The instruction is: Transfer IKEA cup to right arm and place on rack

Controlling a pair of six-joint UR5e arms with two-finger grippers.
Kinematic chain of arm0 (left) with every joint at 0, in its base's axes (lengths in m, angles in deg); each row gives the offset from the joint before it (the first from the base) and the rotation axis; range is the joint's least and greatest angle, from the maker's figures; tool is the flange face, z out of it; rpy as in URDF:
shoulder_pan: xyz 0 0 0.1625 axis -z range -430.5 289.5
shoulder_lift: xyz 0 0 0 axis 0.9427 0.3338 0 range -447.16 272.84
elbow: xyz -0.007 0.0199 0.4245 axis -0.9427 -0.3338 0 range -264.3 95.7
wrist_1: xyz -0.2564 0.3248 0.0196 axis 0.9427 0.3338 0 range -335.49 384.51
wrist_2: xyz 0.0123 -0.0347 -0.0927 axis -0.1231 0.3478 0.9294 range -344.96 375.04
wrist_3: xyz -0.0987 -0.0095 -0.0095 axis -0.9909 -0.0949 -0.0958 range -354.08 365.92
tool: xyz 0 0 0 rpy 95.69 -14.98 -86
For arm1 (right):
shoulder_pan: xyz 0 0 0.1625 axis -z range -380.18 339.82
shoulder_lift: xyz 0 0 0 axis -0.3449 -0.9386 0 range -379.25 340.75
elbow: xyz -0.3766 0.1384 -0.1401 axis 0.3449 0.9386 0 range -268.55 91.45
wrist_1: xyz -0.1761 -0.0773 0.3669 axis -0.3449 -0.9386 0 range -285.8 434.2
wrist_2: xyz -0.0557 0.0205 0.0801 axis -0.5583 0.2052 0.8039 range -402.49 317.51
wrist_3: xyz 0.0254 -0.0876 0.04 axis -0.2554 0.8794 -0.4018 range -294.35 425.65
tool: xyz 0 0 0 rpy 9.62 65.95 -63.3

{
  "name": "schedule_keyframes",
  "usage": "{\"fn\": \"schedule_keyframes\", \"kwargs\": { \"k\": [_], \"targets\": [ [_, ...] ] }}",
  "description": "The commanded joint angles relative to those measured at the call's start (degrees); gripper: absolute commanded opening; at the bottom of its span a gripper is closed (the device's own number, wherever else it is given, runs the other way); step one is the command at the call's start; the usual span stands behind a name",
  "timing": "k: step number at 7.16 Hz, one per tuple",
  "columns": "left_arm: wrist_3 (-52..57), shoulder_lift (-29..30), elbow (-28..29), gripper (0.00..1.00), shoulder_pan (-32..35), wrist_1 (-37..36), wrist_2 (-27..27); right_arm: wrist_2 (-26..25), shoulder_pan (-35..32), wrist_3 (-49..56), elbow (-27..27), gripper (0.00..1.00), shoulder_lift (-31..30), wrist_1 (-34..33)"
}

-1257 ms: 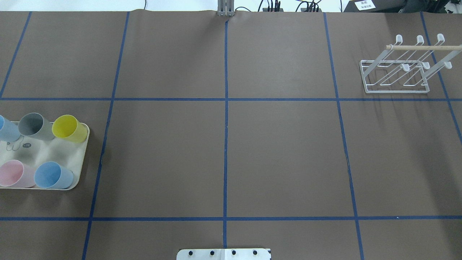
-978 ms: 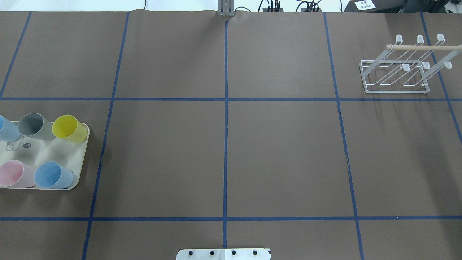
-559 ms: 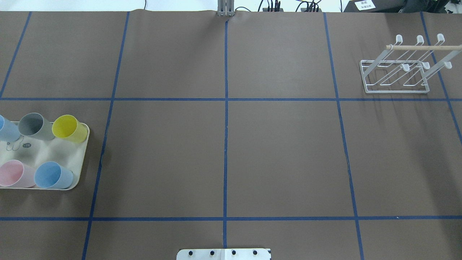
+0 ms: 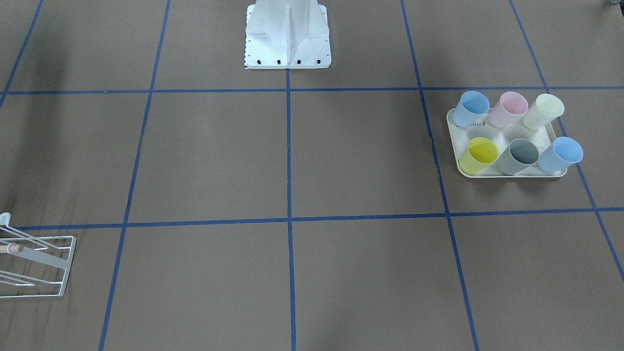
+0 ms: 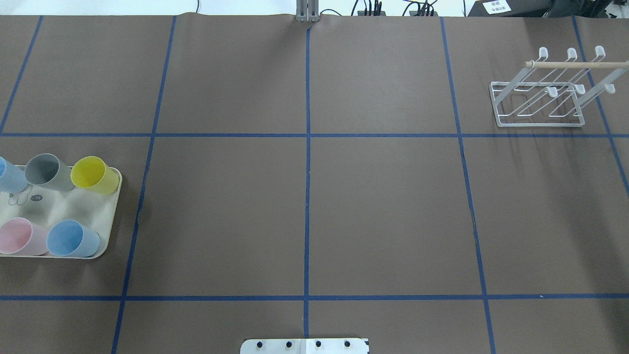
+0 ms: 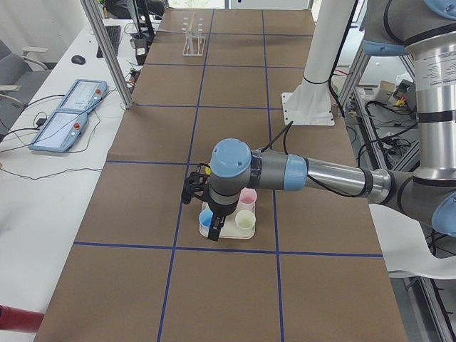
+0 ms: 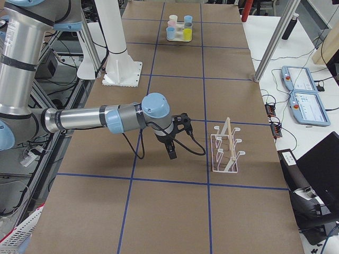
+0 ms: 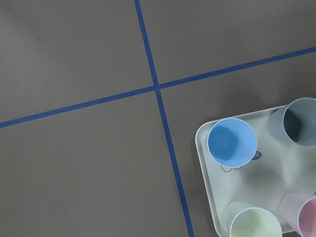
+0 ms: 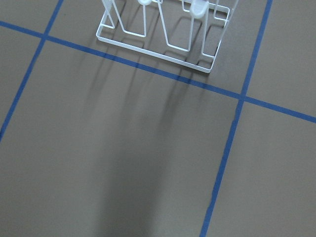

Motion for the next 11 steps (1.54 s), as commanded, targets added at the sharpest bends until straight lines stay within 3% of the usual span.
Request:
{"fn": "schedule_keyframes", "kwargs": {
  "k": [1, 4, 6, 8, 9, 11],
  "targets": [
    [0.1, 0.3, 0.3, 1.0, -0.1, 2.3, 0.1, 0.1, 4.6, -10.0, -3.6, 1.0, 1.9, 0.0],
    [-3.9, 0.4, 8.6, 1.0, -3.1, 9.1, 0.6, -3.0, 17.2, -28.0, -5.5, 1.0, 8.7, 0.5],
    [-21.3, 0.1, 14.9, 1.0, -9.9, 24.6, 0.3, -10.9, 26.3, -39.5, -5.4, 1.0, 10.3, 4.5],
    [-35.2, 0.2, 22.2, 1.0, -16.6, 41.2, -0.3, -11.0, 27.6, -40.1, -5.3, 1.0, 10.4, 4.8],
    [-40.4, 0.2, 22.4, 1.0, -19.8, 44.4, -0.4, -11.0, 27.7, -40.1, -5.3, 1.0, 10.5, 4.9],
    [-41.0, 0.2, 22.8, 1.0, -23.0, 44.8, -3.8, -10.9, 27.8, -40.1, -5.2, 1.0, 10.5, 5.2]
  ]
}}
